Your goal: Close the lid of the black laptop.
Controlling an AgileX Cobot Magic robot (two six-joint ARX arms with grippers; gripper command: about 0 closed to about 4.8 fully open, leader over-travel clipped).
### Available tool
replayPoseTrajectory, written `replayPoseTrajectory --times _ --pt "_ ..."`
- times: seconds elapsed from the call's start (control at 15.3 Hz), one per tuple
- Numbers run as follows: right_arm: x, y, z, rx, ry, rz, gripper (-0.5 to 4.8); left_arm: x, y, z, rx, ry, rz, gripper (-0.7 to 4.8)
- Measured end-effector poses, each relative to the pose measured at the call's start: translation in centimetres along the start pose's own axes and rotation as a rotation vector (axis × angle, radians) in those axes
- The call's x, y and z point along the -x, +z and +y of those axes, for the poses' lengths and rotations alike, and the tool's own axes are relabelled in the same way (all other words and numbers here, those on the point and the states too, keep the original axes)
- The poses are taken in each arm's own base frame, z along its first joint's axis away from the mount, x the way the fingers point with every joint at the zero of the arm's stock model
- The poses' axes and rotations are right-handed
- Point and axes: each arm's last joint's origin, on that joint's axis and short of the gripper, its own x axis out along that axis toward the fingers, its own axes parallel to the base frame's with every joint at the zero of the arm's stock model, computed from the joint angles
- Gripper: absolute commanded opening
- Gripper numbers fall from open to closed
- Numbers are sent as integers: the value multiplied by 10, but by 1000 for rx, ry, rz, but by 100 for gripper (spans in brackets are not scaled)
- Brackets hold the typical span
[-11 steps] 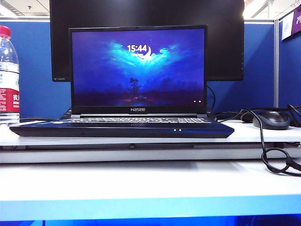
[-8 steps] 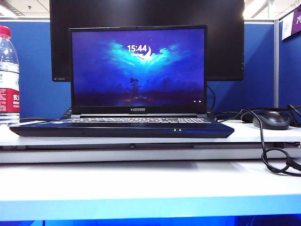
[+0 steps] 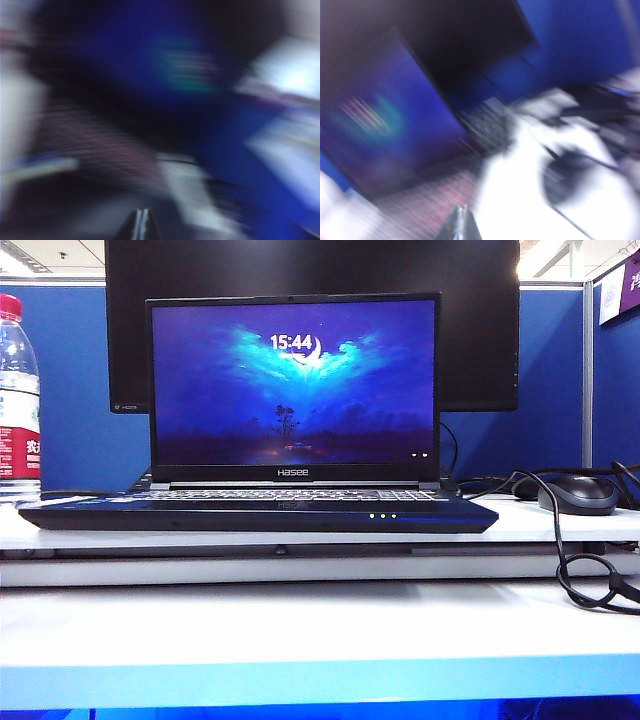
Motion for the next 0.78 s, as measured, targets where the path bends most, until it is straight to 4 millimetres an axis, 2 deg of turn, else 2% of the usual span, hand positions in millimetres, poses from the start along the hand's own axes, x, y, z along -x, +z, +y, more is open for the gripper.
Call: replayPoseTrajectory --times 0.13,0.2,0.26,0.33,0.39,0.52,0.59,0.65,0.78 --pt "2 16 13 -154 143 -154 13 6 20 -31 -11 -321 -89 21" --pt "5 24 19 -197 221 -226 25 9 30 -44 4 -387 -128 21" --pt "9 32 26 -266 311 -293 87 12 39 -55 22 -420 -153 21" --pt "13 41 33 -297 372 -359 95 15 48 -67 26 -446 -181 21" --pt "20 62 49 -304 441 -465 95 21 62 -86 -10 -491 -212 21" --pt "33 98 79 -259 513 -559 94 26 95 -126 -92 -556 -254 21" --pt "34 118 94 -203 487 -562 94 24 119 -150 -160 -575 -247 21" --pt "32 129 102 -166 471 -561 92 22 133 -163 -206 -577 -233 21" --pt "24 175 136 24 456 -563 75 0 181 -198 -388 -541 -120 21"
